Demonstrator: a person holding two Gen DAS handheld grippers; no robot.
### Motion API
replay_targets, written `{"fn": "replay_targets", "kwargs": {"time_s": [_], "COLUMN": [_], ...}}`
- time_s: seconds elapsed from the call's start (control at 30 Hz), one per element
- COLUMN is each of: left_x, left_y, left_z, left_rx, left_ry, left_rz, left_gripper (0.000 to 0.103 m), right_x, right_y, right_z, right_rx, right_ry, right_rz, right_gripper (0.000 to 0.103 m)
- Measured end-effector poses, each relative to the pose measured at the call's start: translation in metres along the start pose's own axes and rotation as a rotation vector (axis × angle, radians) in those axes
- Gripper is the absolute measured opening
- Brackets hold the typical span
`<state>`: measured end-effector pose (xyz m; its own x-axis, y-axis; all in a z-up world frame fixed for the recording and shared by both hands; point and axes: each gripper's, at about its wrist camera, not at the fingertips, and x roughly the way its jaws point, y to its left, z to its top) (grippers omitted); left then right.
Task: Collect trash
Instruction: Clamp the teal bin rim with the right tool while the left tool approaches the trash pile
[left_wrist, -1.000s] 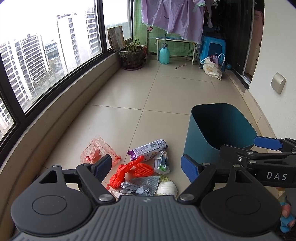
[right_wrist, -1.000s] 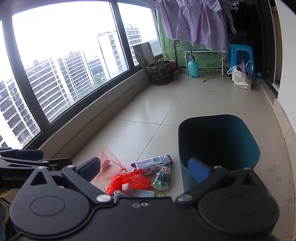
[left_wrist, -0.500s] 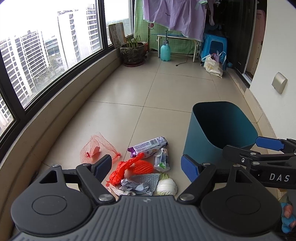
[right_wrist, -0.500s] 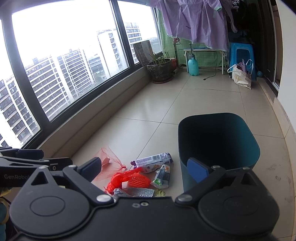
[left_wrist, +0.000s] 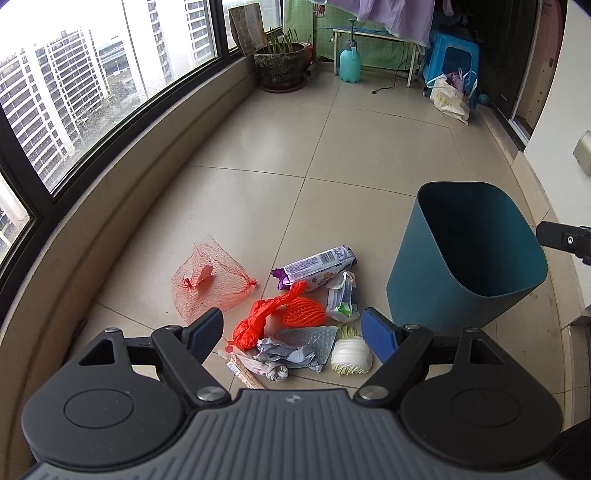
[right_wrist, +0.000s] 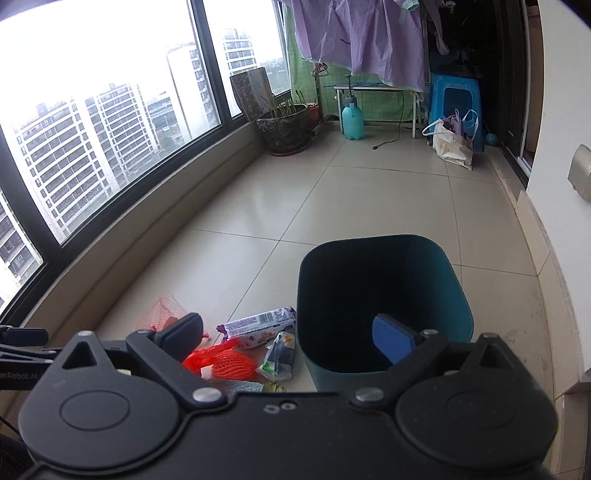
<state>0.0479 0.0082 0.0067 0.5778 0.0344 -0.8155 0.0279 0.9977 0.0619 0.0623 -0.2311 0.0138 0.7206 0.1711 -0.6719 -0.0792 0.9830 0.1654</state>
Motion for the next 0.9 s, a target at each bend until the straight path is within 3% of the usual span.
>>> {"fn": "replay_targets", "kwargs": {"time_s": [0.13, 0.37, 0.47, 0.67, 0.83, 0.9], "left_x": [0.021, 0.076, 0.110, 0.167, 0.201, 0.216], "left_y": [-0.002, 0.003, 0.007, 0.013, 0.011, 0.011], "left_z": [0.015, 0.037, 0.044, 0.054, 0.055, 0.051], "left_rx": [0.025, 0.010, 0.009, 0.041, 0.080, 0.105], "left_ry": [0.036, 0.121, 0.189, 0.286, 0.318, 0.339], "left_rz": [0.041, 0.147, 0.133, 0.045, 0.028, 0.028], "left_gripper": [0.082, 0.082, 0.082, 0.082, 0.082, 0.082], "right_x": [0.027, 0.095, 0.112, 0.134, 0.156, 0.163], "right_y": [-0.036, -0.107, -0.134, -0.159, -0.162, -0.161], "right_z": [0.022, 0.025, 0.020, 0.013, 0.010, 0.010], "right_rx": [0.022, 0.021, 0.079, 0.139, 0.140, 0.132], "right_ry": [0.032, 0.187, 0.240, 0.317, 0.382, 0.399], "right_rz": [-0.070, -0.216, -0.260, -0.238, -0.256, -0.265], "right_gripper": [0.089, 0.088, 0.084, 0.081, 0.063, 0.046]}}
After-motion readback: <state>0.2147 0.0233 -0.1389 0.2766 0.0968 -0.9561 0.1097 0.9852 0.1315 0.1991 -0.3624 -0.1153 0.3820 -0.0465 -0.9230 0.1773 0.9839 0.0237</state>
